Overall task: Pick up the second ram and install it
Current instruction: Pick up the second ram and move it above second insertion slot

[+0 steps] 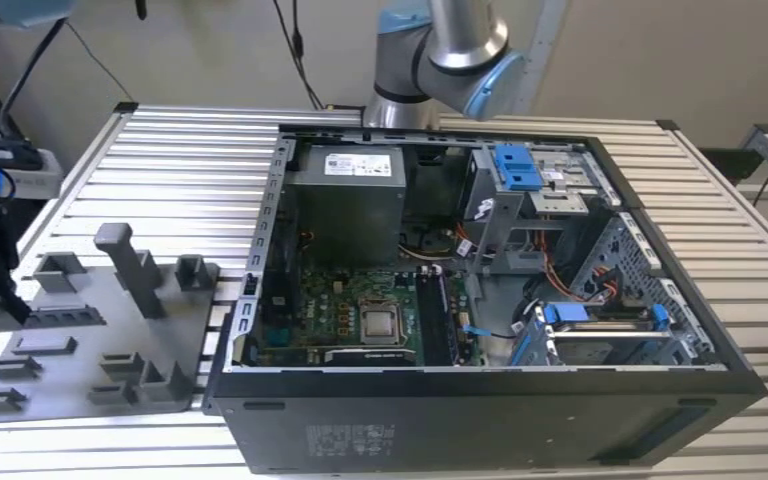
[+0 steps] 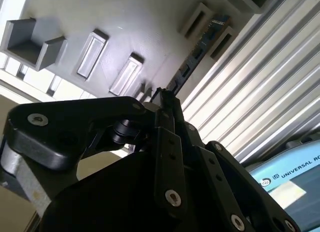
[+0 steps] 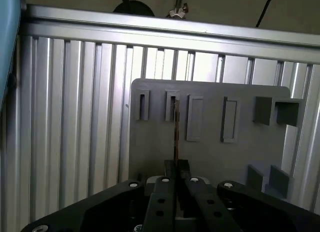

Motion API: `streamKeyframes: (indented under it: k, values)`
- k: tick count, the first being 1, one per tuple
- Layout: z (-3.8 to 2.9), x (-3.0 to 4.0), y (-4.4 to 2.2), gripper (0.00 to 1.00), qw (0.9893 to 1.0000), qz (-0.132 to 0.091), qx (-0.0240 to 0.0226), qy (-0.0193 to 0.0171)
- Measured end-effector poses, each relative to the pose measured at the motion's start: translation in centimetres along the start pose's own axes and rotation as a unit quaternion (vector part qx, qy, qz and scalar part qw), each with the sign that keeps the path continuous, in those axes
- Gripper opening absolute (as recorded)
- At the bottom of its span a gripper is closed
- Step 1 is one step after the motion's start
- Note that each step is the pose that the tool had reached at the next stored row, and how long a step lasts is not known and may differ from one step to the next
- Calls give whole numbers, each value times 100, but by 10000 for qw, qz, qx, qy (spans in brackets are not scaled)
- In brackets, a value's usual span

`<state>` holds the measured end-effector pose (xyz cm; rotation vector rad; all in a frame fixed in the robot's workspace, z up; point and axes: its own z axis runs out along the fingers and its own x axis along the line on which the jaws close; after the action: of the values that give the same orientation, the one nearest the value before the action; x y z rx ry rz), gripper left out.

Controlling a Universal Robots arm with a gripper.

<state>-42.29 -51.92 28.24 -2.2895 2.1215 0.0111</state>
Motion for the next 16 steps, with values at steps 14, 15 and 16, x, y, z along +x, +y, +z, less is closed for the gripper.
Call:
streamKeyframes:
  k: [14,15,16]
  values:
    - [-200,-1,-2,14,9999,108,8,-127]
    - [-218,-2,-2,14,9999,113,8,-127]
    - [-242,-2,-3,14,9998,118,8,-127]
